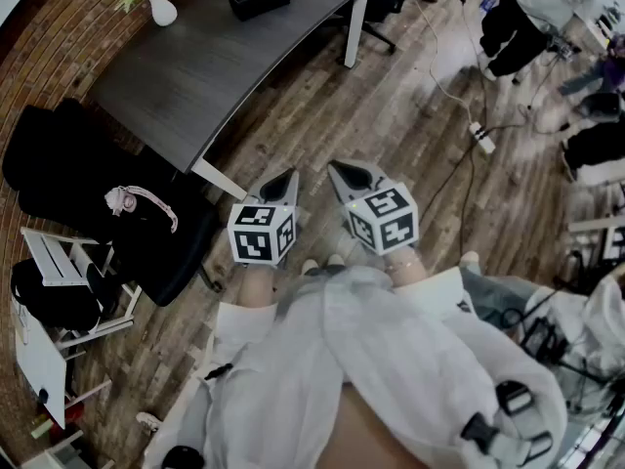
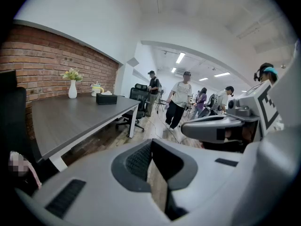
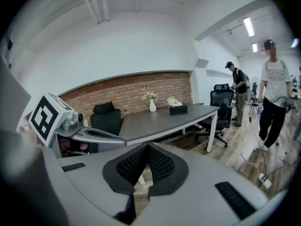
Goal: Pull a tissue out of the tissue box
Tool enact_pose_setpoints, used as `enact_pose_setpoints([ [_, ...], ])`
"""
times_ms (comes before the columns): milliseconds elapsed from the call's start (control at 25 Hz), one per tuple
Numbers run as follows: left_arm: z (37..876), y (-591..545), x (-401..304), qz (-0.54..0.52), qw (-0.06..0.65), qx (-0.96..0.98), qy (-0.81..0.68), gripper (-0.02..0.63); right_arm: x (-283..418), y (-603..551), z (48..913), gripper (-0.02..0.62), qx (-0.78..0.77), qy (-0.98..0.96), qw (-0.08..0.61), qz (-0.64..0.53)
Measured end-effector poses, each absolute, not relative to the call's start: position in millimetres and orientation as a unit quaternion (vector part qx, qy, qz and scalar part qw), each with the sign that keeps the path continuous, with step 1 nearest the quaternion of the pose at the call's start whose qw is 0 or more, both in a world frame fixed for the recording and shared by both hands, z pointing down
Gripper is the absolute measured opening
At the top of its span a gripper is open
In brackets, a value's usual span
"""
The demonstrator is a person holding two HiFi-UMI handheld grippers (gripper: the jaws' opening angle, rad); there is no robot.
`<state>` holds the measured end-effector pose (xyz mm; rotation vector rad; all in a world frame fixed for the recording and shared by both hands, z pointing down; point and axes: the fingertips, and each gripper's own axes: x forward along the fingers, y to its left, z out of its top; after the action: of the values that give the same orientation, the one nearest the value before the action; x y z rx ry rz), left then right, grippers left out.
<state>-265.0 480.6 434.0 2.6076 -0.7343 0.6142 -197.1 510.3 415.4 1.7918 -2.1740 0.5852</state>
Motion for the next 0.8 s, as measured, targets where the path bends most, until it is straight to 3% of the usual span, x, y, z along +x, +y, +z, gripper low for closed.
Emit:
enact_pose_setpoints([
  [520, 438.2, 490.0, -252.5, 0.215, 0.192, 0.923, -0.254, 0.005, -195.8, 518.4, 417.4, 0.003, 0.608, -0.757, 0.14, 0.194],
  [800, 421.7, 487.2, -241.4, 0.172, 0.174, 0.939, -0.243, 0.005, -193.9, 513.8, 409.3, 0.003, 0.593, -0.776, 0.098, 0.192],
])
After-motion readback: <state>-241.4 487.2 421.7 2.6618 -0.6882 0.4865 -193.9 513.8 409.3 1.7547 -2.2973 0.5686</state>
